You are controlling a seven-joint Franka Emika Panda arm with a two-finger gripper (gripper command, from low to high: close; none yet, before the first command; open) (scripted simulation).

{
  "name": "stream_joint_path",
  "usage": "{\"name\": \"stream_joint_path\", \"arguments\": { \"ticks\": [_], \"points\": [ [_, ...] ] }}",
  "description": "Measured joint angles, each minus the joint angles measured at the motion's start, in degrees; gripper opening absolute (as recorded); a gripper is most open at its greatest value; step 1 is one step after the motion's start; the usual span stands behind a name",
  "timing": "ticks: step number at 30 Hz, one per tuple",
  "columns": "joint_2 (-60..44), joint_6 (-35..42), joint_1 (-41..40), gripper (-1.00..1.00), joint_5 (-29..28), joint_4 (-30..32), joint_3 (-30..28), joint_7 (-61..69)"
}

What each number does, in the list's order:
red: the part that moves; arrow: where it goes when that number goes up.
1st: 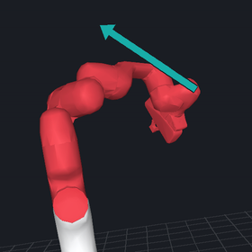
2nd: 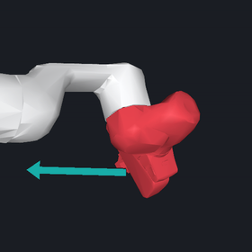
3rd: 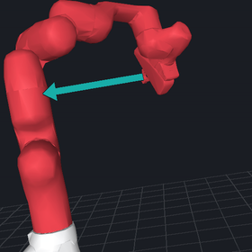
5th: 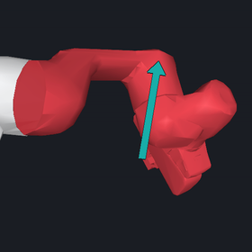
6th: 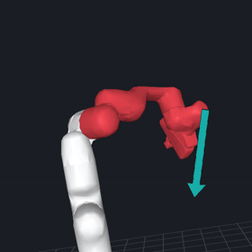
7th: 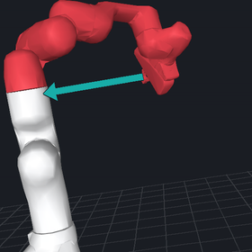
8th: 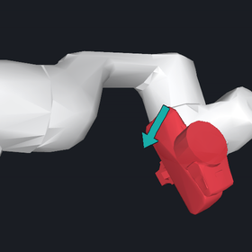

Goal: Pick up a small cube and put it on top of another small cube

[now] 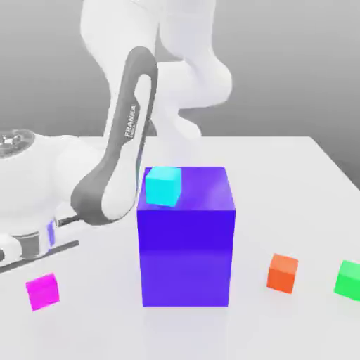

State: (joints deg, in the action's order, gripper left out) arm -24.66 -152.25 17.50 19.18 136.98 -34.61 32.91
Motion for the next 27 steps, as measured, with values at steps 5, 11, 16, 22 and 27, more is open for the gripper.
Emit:
{"name": "stream_joint_path", "arguments": {
  "ticks": [5,11,16,22,27],
  "points": [
    [0.50,1.01,8.77,-1.00,-3.71,-2.21,5.36,-0.56],
    [5.38,1.53,19.28,-1.00,-8.88,-0.54,11.32,-1.17],
    [11.39,2.30,28.47,-1.00,-13.45,2.33,17.59,-1.13],
    [11.97,-1.33,36.49,-1.00,-15.20,4.28,26.38,1.21],
    [8.50,-4.67,36.26,1.00,-14.09,4.12,27.41,2.14]
  ]
}}
